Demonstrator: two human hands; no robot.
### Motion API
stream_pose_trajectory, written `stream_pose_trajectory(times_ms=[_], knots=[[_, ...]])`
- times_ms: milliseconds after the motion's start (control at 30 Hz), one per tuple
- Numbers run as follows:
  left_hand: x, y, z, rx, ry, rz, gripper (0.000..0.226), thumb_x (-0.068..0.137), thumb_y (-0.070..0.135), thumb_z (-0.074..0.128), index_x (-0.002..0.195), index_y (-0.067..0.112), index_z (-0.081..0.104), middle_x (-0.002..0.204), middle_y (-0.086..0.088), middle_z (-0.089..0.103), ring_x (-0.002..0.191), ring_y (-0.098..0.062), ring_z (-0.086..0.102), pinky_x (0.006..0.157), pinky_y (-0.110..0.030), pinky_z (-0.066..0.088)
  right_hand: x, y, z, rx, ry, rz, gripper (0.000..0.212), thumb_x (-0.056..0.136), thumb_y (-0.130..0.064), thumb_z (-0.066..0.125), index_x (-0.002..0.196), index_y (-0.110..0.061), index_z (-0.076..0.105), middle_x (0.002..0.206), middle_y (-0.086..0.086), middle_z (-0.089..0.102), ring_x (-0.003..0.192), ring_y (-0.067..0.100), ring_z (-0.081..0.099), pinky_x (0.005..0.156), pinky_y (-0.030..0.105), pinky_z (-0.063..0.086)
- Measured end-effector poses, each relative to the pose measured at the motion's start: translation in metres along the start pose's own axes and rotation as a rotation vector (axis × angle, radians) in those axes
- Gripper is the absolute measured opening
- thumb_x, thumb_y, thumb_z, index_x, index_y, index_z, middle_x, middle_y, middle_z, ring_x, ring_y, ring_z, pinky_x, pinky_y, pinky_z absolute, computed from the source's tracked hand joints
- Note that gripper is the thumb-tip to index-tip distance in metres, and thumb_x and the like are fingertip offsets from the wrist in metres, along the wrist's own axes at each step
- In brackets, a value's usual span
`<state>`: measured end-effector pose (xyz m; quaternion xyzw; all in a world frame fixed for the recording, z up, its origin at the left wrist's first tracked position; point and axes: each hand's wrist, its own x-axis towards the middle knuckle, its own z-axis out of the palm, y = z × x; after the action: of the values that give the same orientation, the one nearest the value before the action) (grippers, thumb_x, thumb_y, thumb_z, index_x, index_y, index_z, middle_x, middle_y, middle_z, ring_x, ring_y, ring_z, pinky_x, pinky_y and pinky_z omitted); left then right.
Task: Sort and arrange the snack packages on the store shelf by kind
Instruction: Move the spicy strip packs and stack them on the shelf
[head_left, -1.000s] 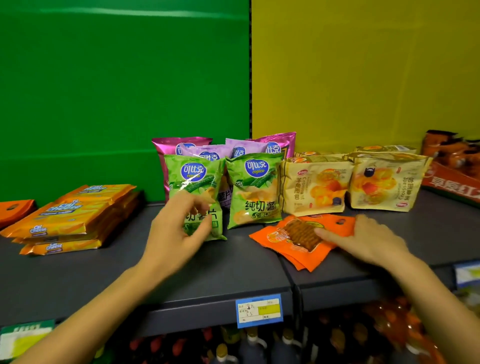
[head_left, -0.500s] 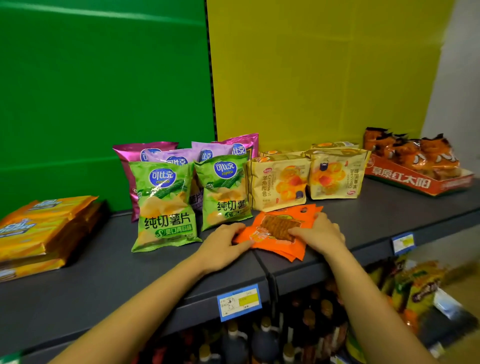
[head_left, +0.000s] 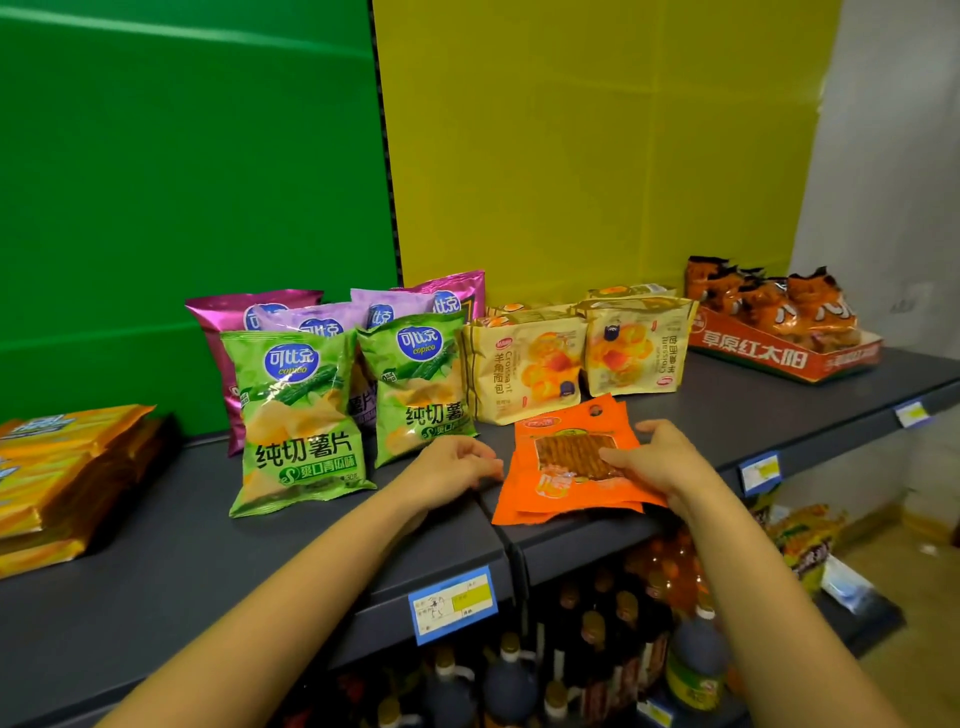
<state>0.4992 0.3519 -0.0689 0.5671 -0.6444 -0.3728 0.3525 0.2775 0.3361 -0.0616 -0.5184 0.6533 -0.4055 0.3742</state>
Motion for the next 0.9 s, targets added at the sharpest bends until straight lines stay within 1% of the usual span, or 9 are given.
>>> stream_pose_trajectory(times_ms=[67, 133, 200, 267, 367, 467, 567, 667, 900], knots=[[0.003, 0.012, 0.008, 0.008, -0.037, -0.025, 0.015, 0.091, 0.023, 0.053, 0.082, 0.014, 0.062, 0.08, -0.002, 0.069, 0.062, -0.008, 0.05, 0.051, -0.009, 0.039, -0.002, 0.009, -0.014, 0.18, -0.058, 0.016, 0.057, 0.08, -0.01, 0.069, 0.13, -0.005, 0.041, 0.104, 0.013, 0.061, 0.078, 0.022, 0.06, 0.069, 0.035, 0.05], [0.004, 0.025, 0.018, 0.002, -0.067, -0.072, 0.02, 0.093, 0.03, 0.049, 0.085, 0.014, 0.058, 0.077, 0.001, 0.068, 0.056, -0.009, 0.047, 0.041, -0.01, 0.035, -0.003, 0.019, -0.027, 0.301, -0.093, 0.035, 0.052, 0.081, -0.006, 0.067, 0.128, -0.004, 0.045, 0.097, 0.015, 0.062, 0.067, 0.021, 0.06, 0.061, 0.032, 0.049], [0.006, 0.035, 0.03, 0.028, -0.074, -0.098, 0.024, 0.092, 0.033, 0.048, 0.078, 0.016, 0.056, 0.072, 0.003, 0.063, 0.055, -0.011, 0.045, 0.043, -0.015, 0.032, -0.002, 0.029, -0.041, 0.364, -0.122, 0.038, 0.047, 0.081, -0.006, 0.067, 0.125, -0.004, 0.05, 0.094, 0.016, 0.066, 0.059, 0.021, 0.066, 0.055, 0.03, 0.053], [0.005, 0.043, 0.043, 0.033, -0.094, -0.096, 0.027, 0.093, 0.034, 0.048, 0.072, 0.018, 0.057, 0.068, 0.004, 0.058, 0.058, -0.012, 0.047, 0.049, -0.019, 0.036, -0.001, 0.036, -0.052, 0.432, -0.175, 0.02, 0.038, 0.083, -0.006, 0.064, 0.119, -0.004, 0.055, 0.077, 0.01, 0.072, 0.046, 0.014, 0.067, 0.043, 0.022, 0.053], [0.0, 0.054, 0.061, -0.326, -0.202, -0.14, 0.026, 0.095, 0.027, 0.044, 0.093, 0.011, 0.065, 0.073, 0.001, 0.069, 0.068, -0.014, 0.064, 0.066, -0.024, 0.054, -0.002, 0.038, -0.064, 0.546, -0.254, -0.027, 0.025, 0.086, -0.005, 0.059, 0.11, -0.008, 0.056, 0.057, 0.001, 0.072, 0.042, 0.012, 0.066, 0.039, 0.018, 0.05], [-0.016, 0.066, 0.072, -0.614, -0.205, -0.147, 0.02, 0.095, 0.011, 0.043, 0.088, 0.011, 0.061, 0.061, -0.001, 0.073, 0.049, -0.011, 0.068, 0.047, -0.029, 0.057, -0.006, 0.032, -0.063, 0.564, -0.355, -0.104, 0.023, 0.087, -0.005, 0.057, 0.11, -0.007, 0.058, 0.064, 0.002, 0.074, 0.049, 0.013, 0.069, 0.042, 0.02, 0.052], [-0.035, 0.066, 0.068, -0.655, -0.073, -0.104, 0.016, 0.092, 0.007, 0.048, 0.088, 0.012, 0.063, 0.059, -0.001, 0.072, 0.047, -0.01, 0.067, 0.046, -0.026, 0.057, -0.005, 0.024, -0.056, 0.539, -0.406, -0.164, 0.019, 0.087, -0.007, 0.057, 0.105, -0.009, 0.058, 0.081, 0.007, 0.074, 0.057, 0.014, 0.071, 0.047, 0.023, 0.055], [-0.062, 0.056, 0.049, -0.635, 0.132, -0.053, 0.02, 0.094, 0.005, 0.044, 0.088, 0.014, 0.061, 0.058, 0.003, 0.072, 0.048, -0.006, 0.066, 0.05, -0.019, 0.056, -0.004, 0.012, -0.043, 0.506, -0.42, -0.239, 0.03, 0.086, -0.012, 0.06, 0.115, -0.01, 0.053, 0.102, 0.013, 0.069, 0.07, 0.019, 0.071, 0.059, 0.029, 0.056], [-0.214, 0.011, -0.027, -0.597, 0.753, -0.099, 0.019, 0.092, 0.006, 0.046, 0.101, 0.001, 0.063, 0.065, -0.004, 0.073, 0.05, -0.012, 0.068, 0.05, -0.02, 0.055, -0.031, -0.014, 0.033, 0.508, -0.674, -0.325, 0.034, 0.087, -0.008, 0.058, 0.12, -0.011, 0.05, 0.099, 0.01, 0.067, 0.058, 0.006, 0.07, 0.046, 0.019, 0.053]])
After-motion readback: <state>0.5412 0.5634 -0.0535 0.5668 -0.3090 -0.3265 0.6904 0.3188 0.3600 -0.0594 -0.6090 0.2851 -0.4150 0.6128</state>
